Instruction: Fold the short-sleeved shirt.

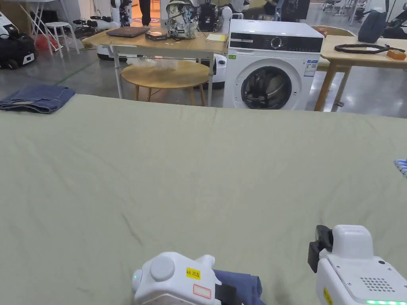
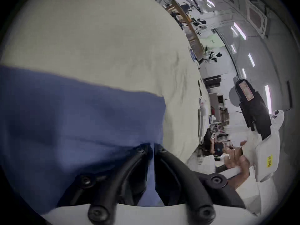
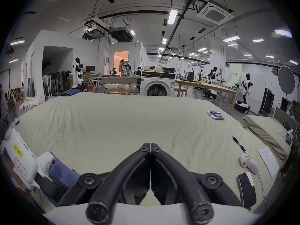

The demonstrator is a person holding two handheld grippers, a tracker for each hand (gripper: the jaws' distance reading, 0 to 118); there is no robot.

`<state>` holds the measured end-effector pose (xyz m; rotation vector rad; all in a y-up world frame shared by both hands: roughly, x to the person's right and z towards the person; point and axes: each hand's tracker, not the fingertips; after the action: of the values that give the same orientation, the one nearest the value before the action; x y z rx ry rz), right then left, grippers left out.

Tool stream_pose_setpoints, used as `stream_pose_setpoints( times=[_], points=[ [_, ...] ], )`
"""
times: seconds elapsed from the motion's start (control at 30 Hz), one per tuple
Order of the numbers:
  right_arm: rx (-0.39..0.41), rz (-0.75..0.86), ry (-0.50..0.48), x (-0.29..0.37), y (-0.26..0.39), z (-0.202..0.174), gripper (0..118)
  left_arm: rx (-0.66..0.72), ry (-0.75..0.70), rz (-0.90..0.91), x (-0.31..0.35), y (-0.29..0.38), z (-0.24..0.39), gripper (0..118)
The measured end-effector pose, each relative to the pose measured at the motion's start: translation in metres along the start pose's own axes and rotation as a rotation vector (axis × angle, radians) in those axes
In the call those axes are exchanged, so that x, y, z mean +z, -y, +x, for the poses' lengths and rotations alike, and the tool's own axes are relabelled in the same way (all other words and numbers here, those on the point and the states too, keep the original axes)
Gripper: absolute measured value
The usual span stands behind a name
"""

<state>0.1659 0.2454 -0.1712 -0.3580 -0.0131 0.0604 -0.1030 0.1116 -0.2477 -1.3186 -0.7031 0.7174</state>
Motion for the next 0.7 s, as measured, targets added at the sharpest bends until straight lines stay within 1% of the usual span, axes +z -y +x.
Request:
stream_pose_setpoints(
  times=[0.07, 0.13, 0.23, 0.3, 0.37, 0.5, 0.57, 0.63, 0.7],
  points=[
    [0.003, -0.003, 0.005, 0.0, 0.0, 0.003, 0, -0.012, -0.026, 0.01, -0.009, 0.005, -0.003, 2],
    [0.0, -0.006, 0.011, -0.001, 0.001, 0.006, 0, -0.072, -0.074, 0.018, -0.015, 0.008, -0.006, 0],
    [-0.006, -0.007, 0.016, -0.001, 0.001, 0.009, 0, -0.094, -0.069, 0.037, -0.011, 0.01, -0.008, 0],
    [-0.009, -0.005, 0.016, -0.001, 0.002, 0.009, 0, -0.114, -0.09, 0.044, -0.008, 0.009, -0.002, 0],
    [-0.018, 0.0, 0.013, -0.001, 0.002, 0.009, 0, -0.138, -0.107, 0.056, 0.004, 0.011, 0.013, 0],
    [-0.048, 0.04, 0.013, -0.001, -0.003, 0.003, 0, -0.231, -0.08, 0.205, 0.048, 0.007, 0.043, 0],
    [-0.059, 0.06, 0.009, -0.002, -0.007, -0.001, 0, -0.311, -0.159, 0.311, 0.072, 0.005, 0.054, 0],
    [-0.065, 0.084, 0.009, -0.003, -0.013, -0.007, 0, -0.389, -0.3, 0.451, 0.098, -0.003, 0.054, 0],
    [-0.072, 0.104, 0.009, -0.004, -0.017, -0.012, 0, -0.445, -0.399, 0.575, 0.117, -0.002, 0.057, 0]
  ],
)
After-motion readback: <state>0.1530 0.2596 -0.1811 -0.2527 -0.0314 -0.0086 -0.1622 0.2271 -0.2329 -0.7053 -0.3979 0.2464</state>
